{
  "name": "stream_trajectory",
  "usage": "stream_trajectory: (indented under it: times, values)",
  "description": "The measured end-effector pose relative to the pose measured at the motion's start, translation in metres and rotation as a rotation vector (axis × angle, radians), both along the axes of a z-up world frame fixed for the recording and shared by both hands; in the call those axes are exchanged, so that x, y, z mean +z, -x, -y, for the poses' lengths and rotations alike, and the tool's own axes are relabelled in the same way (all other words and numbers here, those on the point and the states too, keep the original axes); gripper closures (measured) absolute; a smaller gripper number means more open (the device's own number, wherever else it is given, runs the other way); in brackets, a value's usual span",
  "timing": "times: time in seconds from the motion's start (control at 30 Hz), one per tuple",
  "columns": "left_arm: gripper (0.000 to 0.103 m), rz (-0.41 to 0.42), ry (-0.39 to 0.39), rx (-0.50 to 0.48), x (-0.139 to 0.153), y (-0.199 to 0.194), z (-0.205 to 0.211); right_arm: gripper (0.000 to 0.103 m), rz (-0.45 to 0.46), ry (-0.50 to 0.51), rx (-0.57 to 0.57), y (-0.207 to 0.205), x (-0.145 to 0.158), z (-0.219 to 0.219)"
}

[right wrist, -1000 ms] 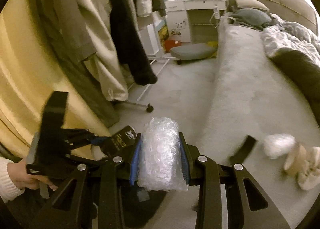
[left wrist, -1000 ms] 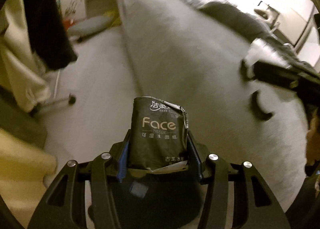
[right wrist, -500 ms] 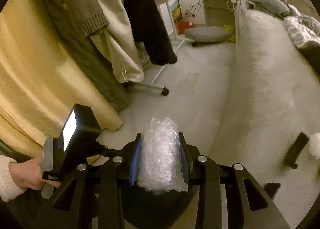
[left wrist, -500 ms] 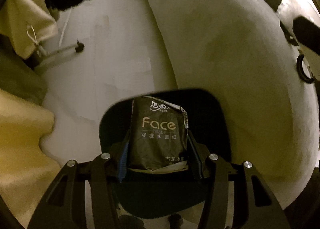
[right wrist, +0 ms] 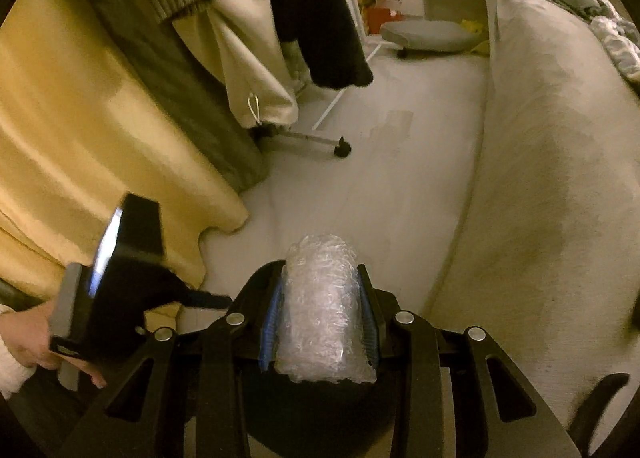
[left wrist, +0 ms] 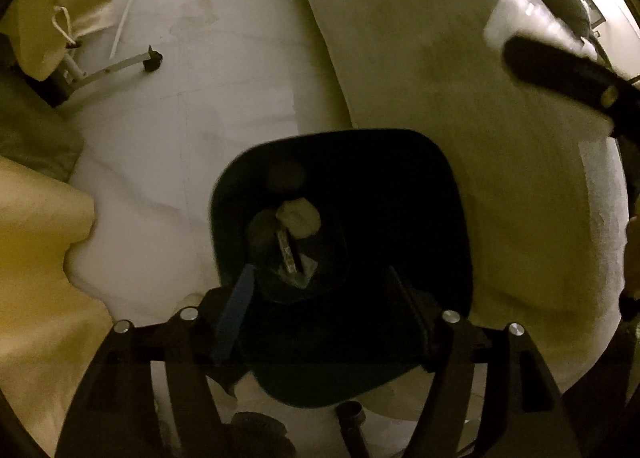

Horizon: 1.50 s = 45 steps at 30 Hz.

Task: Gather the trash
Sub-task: 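Move the held bubble wrap over the black bin with the right tool, then open the right tool to drop the bubble wrap into the bin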

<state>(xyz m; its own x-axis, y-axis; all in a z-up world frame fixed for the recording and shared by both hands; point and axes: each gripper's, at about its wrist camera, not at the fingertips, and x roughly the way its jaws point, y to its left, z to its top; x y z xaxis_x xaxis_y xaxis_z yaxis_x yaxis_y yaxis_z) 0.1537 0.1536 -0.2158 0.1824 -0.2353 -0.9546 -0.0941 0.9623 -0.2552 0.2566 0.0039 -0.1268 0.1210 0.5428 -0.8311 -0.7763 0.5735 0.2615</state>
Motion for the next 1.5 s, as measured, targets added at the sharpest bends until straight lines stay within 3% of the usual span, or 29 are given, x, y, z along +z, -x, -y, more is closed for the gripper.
stream_trajectory:
  times: [0.43,1.03,1.37,1.4,1.5]
  values:
    - [0.035,0.185,-0.066,0.061,0.05,0.012,-0.026,0.068,-0.04,0.1,0.023,0.006,-0.038,-0.025]
    - [0.047,0.505,-0.068,0.127,0.115,0.015,-0.054,0.068,-0.081,0.214,0.084,0.021,-0.083,-0.036]
    - [0.047,0.599,-0.046,0.163,0.136,0.024,-0.061,0.066,-0.115,0.297,0.134,0.036,-0.105,-0.041]
    - [0.047,0.606,-0.045,0.163,0.138,0.024,-0.062,0.065,-0.119,0.307,0.14,0.037,-0.107,-0.042]
    - [0.047,0.629,-0.047,0.162,0.143,0.025,-0.061,0.045,-0.123,0.335,0.148,0.04,-0.112,-0.041]
